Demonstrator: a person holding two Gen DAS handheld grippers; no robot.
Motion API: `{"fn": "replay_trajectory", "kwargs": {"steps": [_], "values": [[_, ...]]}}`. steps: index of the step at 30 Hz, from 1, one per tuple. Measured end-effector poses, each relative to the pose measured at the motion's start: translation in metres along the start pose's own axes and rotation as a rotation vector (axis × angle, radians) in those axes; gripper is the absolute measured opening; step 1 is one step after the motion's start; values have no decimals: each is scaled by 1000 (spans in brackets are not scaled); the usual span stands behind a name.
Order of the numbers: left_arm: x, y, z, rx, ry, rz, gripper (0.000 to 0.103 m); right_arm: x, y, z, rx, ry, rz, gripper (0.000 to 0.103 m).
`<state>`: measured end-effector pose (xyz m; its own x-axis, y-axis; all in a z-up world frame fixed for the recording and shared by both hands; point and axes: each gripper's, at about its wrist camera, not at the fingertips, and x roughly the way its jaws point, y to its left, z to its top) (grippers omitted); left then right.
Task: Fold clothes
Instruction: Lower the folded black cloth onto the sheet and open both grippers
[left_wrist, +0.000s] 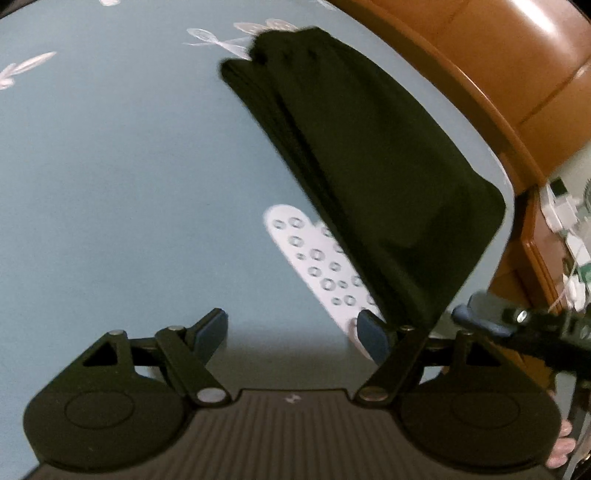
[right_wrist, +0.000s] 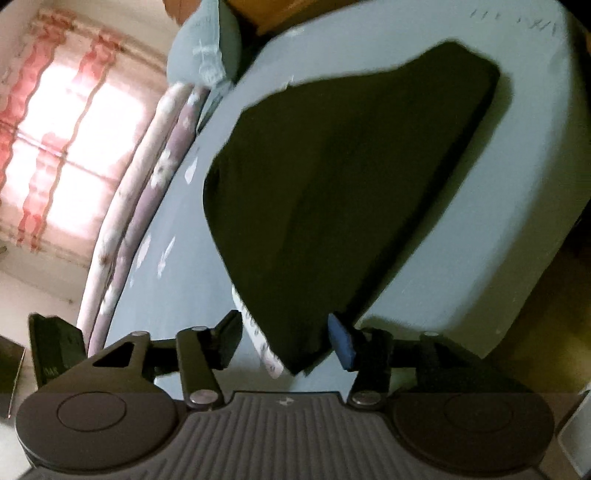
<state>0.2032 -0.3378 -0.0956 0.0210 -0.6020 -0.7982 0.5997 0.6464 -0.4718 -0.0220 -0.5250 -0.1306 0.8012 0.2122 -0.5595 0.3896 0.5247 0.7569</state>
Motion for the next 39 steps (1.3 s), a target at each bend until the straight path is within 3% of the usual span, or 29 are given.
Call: {"fn": "replay_trajectory", "kwargs": {"steps": [7,9,15,24,30,37,39], "values": [[7,-11,-6,-22,-8,-260,78,-1,-10,4,11,4,-1,59],[18,-9,-8,-55,8,-307,78,3,-19,6,28,-3,0,59],[32,-16,-10,-35,-1,-380,78,2,-26,10,29,-21,-14,59],[55,-17,-9,-42,25,-406,79,2,-30,13,38,-31,-20,60],[63,-8,-19,-60,96,-429,81,1,-28,15,35,-42,-14,60],[51,4,-13,-101,27,-434,81,2,-29,17,36,-43,-19,61],[59,7,-10,-134,50,-464,82,3,-30,17,41,-43,-20,61]]}}
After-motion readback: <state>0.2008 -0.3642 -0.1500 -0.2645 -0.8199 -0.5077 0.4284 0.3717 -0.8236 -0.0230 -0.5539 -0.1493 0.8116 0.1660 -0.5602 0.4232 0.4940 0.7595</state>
